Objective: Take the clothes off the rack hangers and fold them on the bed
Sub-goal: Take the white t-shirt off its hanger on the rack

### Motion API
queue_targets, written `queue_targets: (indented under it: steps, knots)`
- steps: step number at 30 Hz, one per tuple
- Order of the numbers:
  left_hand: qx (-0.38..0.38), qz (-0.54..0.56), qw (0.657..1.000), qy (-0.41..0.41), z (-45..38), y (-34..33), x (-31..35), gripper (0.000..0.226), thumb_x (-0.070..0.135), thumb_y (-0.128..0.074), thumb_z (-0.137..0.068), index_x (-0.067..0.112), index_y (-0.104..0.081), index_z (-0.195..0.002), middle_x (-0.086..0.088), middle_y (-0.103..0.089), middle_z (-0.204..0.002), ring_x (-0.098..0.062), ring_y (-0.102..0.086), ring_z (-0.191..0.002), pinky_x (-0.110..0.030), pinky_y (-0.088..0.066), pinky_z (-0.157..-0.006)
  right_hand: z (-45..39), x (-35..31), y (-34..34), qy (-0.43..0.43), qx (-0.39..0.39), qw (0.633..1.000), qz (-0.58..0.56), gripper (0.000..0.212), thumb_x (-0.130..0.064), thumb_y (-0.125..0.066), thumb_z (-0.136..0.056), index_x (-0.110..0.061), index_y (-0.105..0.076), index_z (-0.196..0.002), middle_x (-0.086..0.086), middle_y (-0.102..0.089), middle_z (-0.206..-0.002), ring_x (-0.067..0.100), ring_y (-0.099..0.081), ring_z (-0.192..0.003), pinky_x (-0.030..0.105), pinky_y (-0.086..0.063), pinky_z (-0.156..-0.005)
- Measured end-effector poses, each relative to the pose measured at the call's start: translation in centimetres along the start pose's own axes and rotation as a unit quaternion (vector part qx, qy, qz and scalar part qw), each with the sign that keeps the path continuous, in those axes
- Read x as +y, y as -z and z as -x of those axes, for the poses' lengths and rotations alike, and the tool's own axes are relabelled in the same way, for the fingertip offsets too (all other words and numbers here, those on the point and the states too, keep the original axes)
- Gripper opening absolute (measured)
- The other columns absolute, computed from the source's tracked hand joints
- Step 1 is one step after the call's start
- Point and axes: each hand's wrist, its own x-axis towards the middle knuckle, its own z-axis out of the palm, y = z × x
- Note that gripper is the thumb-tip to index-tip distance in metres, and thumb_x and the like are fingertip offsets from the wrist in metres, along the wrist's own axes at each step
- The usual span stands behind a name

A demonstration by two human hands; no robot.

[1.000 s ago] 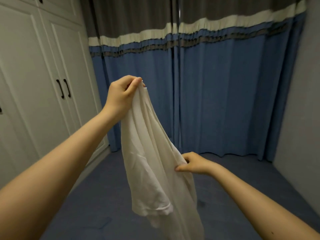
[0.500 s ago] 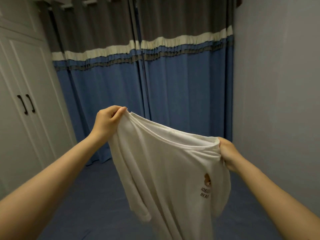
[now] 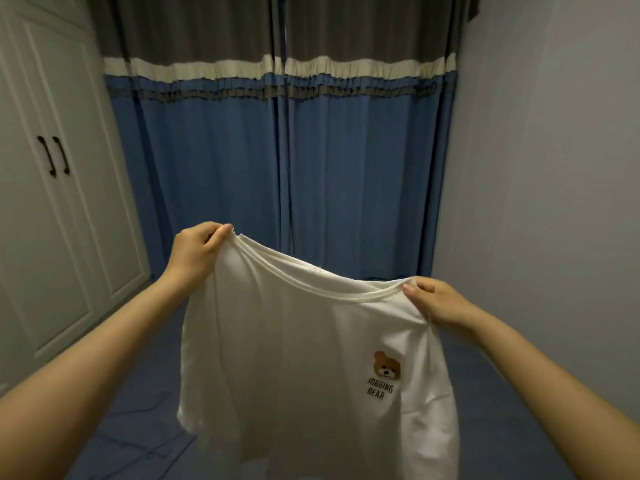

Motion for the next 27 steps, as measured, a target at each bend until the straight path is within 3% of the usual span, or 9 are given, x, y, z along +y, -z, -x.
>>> queue_targets:
  steps: [2,6,10,15,20,22,24,27]
  knots:
    - [-0.003,-0.001,1.0,0.007,0.9,0.8,0.1,0.025,0.025,-0.051,-0.096,0.009,-0.07,-0.091,0.005,-0.063,-0.082,-0.015,-0.057,-0.084,-0.022,-0.041,-0.07,0.7,-0.3,0.2,-0.002,0.017,1.0,-0.023,0.022,-0.031,-0.049,-0.096,-0.023,-0.07,-0.096,0.003,-0.071,-0.101,0.017,-0.065,-0.091,0.035,-0.051,-0.086]
    - [-0.006,-0.038,0.999,0.027,2.0,1.7,1.0,0.036,0.033,-0.046,-0.097,0.006,-0.058,-0.076,-0.002,-0.057,-0.072,-0.02,-0.05,-0.07,-0.036,-0.039,-0.069,0.8,-0.7,1.2,-0.004,0.052,0.996,-0.067,0.022,-0.029,-0.052,-0.095,-0.016,-0.069,-0.09,0.01,-0.069,-0.097,0.021,-0.063,-0.088,0.043,-0.049,-0.091]
    - [0.008,0.02,0.998,0.066,3.4,0.4,2.7,0.04,0.032,-0.04,-0.1,0.013,-0.042,-0.064,0.001,-0.042,-0.064,-0.013,-0.038,-0.06,-0.03,-0.031,-0.06,1.0,-1.1,1.9,0.007,0.079,0.988,-0.134,0.02,-0.023,-0.052,-0.095,-0.016,-0.069,-0.101,0.003,-0.068,-0.097,0.018,-0.063,-0.086,0.031,-0.054,-0.078]
    - [0.007,0.04,0.986,0.161,5.3,-1.9,3.1,0.051,0.042,-0.038,-0.098,-0.004,-0.05,-0.078,-0.008,-0.046,-0.075,-0.02,-0.043,-0.071,-0.033,-0.034,-0.066,1.3,0.4,4.1,0.016,0.066,0.997,-0.044,0.018,-0.027,-0.053,-0.095,-0.026,-0.07,-0.096,-0.007,-0.067,-0.095,0.009,-0.061,-0.086,0.021,-0.049,-0.074]
    - [-0.086,0.035,0.949,0.3,6.8,-3.5,3.0,0.04,0.052,-0.047,-0.092,0.015,-0.062,-0.094,-0.004,-0.062,-0.098,-0.022,-0.059,-0.086,-0.035,-0.047,-0.085,1.1,2.5,6.4,0.019,0.011,1.0,0.01,0.027,-0.029,-0.053,-0.094,-0.007,-0.069,-0.094,0.0,-0.062,-0.085,0.014,-0.056,-0.08,0.028,-0.044,-0.075]
    - [-0.102,0.044,0.936,0.334,7.6,-3.6,2.9,0.04,0.054,-0.05,-0.09,0.018,-0.063,-0.098,-0.004,-0.063,-0.097,-0.02,-0.061,-0.081,-0.033,-0.048,-0.076,0.9,2.9,6.9,0.003,-0.013,1.0,0.005,0.023,-0.028,-0.056,-0.092,-0.012,-0.071,-0.092,-0.003,-0.065,-0.09,0.013,-0.059,-0.084,0.029,-0.046,-0.078]
    - [-0.111,0.051,0.922,0.367,8.3,-4.2,2.3,0.04,0.056,-0.054,-0.087,0.019,-0.065,-0.096,-0.003,-0.066,-0.095,-0.023,-0.064,-0.083,-0.035,-0.052,-0.077,0.6,3.6,7.3,-0.013,-0.038,0.999,-0.001,0.015,-0.026,-0.056,-0.092,-0.021,-0.071,-0.09,-0.005,-0.067,-0.095,0.012,-0.061,-0.088,0.029,-0.05,-0.079]
    - [-0.142,0.062,0.916,0.371,8.5,-5.3,2.0,0.033,0.049,-0.054,-0.09,0.019,-0.065,-0.086,-0.004,-0.067,-0.09,-0.023,-0.064,-0.083,-0.036,-0.052,-0.08,-0.5,4.6,7.6,-0.034,-0.078,0.996,0.004,0.017,-0.024,-0.055,-0.093,-0.022,-0.072,-0.088,-0.004,-0.07,-0.085,0.011,-0.065,-0.079,0.025,-0.051,-0.066]
